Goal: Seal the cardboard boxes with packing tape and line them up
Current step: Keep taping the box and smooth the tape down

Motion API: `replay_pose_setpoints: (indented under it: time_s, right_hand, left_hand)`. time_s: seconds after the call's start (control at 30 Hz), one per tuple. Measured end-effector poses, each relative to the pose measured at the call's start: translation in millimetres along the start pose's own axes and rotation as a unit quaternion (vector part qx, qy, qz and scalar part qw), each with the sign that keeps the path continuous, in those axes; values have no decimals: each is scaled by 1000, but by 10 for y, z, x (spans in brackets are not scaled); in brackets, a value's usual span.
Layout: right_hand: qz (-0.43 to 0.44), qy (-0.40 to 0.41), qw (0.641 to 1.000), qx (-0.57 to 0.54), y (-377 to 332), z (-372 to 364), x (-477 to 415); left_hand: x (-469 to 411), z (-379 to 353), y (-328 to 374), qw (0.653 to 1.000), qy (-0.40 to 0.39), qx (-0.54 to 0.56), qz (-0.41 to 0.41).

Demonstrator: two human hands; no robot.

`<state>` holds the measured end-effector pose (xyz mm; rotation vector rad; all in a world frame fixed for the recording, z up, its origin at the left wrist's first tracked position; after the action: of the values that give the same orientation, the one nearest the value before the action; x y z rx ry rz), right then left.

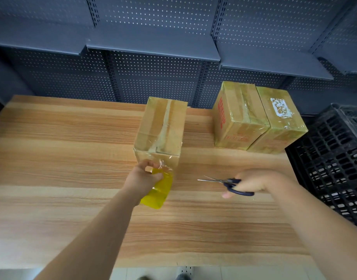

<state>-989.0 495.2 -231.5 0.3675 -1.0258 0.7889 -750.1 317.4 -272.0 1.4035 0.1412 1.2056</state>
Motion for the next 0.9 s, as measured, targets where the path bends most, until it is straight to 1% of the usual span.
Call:
replay_pose_setpoints:
  time_s: [0.07, 0.1, 0.17, 0.27, 0.37, 0.43, 0.5, 0.53, 0.57, 0.6, 0.63, 0.67, 0.7, 0.73, 0.77, 0.9]
  right_hand:
    - [-26, 28, 999, -35, 169, -101, -77]
    - [-28, 61, 996, -64, 209, -156, -129]
    - [-37, 153, 983, -91, 237, -265, -261]
    - [-107, 264, 954, -92, 243, -438, -390]
    - [-170, 319, 920, -151, 249, -590, -428]
    - [-189, 320, 913, -168, 232, -687, -469]
    - [-160, 316, 913, -201, 172, -738, -446]
    - [-119, 310, 912, -240, 128, -742, -410]
    - [-71, 285, 910, -291, 80, -749, -357]
    - [-24, 246, 909, -334, 10, -752, -260]
    - [17, 199, 918, -343, -74, -759, -136]
    - [45, 156, 934, -318, -150, -772, -15]
    - [63, 131, 947, -286, -219, -781, 98]
    - [75, 123, 956, -256, -276, -791, 181]
    - [83, 124, 960, -239, -330, -789, 246]
    - [102, 131, 958, -234, -538, -724, 330]
  left_hand:
    - [-19, 80, -22, 1000, -9, -15, 1]
    - [-18, 78, -30, 1000, -19, -6, 1]
    - [10, 46, -63, 999, -33, 23, 6]
    - [37, 13, -157, 998, -34, 42, 15]
    - [59, 3, -221, 997, -43, 59, 16]
    - [78, 7, -248, 996, -51, 69, 15]
    - [107, 5, -251, 995, -64, 70, 8]
    - [114, 8, -256, 995, -69, 69, 5]
    - [116, 16, -267, 995, -74, 65, 1]
    - [123, 27, -273, 995, -78, 63, -2]
    - [125, 40, -282, 995, -83, 59, -4]
    - [129, 57, -288, 995, -86, 52, -7]
    - [131, 75, -298, 995, -88, 42, -8]
    - [143, 90, -303, 995, -90, 34, -10]
    - [150, 102, -313, 995, -92, 30, -12]
    - [207, 164, -347, 996, -88, 26, -15]
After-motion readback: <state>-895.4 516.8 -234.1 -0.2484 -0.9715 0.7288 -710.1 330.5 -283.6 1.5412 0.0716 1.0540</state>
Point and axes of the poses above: each hand's wrist, its own x-axis away from the middle knuckle, its own z-axis out of the back of the hand, y = z × x, the point moved 4 cm from there along -x, towards the middle knuckle, and after that the axes turned 2 degrees about -y, right-handed, at the moved point
